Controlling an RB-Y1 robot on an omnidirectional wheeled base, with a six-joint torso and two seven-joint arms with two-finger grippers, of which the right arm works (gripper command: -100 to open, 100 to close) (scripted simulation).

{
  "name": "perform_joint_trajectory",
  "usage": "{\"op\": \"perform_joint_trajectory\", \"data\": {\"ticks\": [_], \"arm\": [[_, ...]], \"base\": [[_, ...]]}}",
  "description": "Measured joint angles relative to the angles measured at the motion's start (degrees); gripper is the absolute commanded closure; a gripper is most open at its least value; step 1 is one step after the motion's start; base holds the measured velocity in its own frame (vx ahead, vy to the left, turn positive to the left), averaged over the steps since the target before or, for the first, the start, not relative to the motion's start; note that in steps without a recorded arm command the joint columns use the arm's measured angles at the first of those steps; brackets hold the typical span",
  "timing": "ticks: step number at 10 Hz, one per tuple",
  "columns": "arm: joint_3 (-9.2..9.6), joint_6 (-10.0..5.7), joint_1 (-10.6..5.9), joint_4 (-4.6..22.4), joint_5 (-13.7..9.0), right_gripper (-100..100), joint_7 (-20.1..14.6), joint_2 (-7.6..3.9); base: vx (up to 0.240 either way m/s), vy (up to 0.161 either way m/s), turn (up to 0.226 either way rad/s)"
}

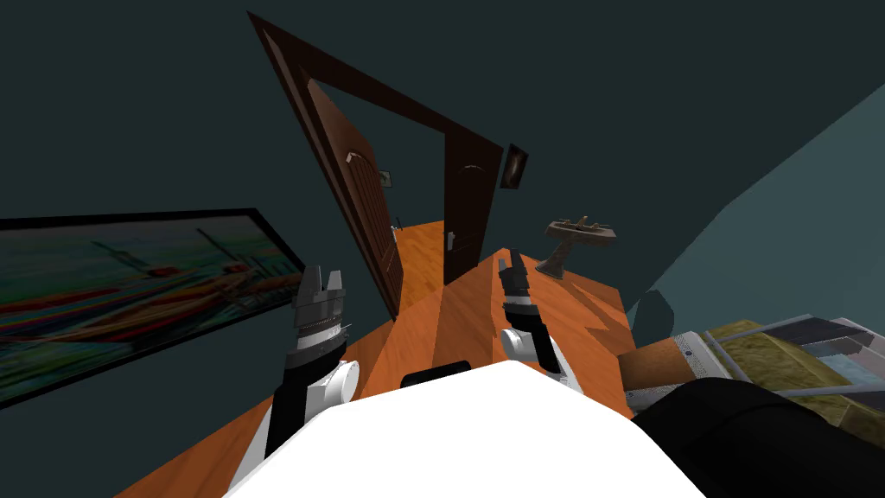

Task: Push the door open

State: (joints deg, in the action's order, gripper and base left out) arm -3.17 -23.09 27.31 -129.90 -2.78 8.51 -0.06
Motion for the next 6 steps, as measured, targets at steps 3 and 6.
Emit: {"op": "perform_joint_trajectory", "data": {"ticks": [3, 6], "arm": [[0.70, -0.12, -1.27, 2.97, -1.54, -100, -0.39, -1.62], [1.29, -0.59, -2.87, 6.85, -3.50, -100, -1.03, -3.69]], "base": [[0.096, -0.075, 0.095], [0.109, -0.071, 0.119]]}}
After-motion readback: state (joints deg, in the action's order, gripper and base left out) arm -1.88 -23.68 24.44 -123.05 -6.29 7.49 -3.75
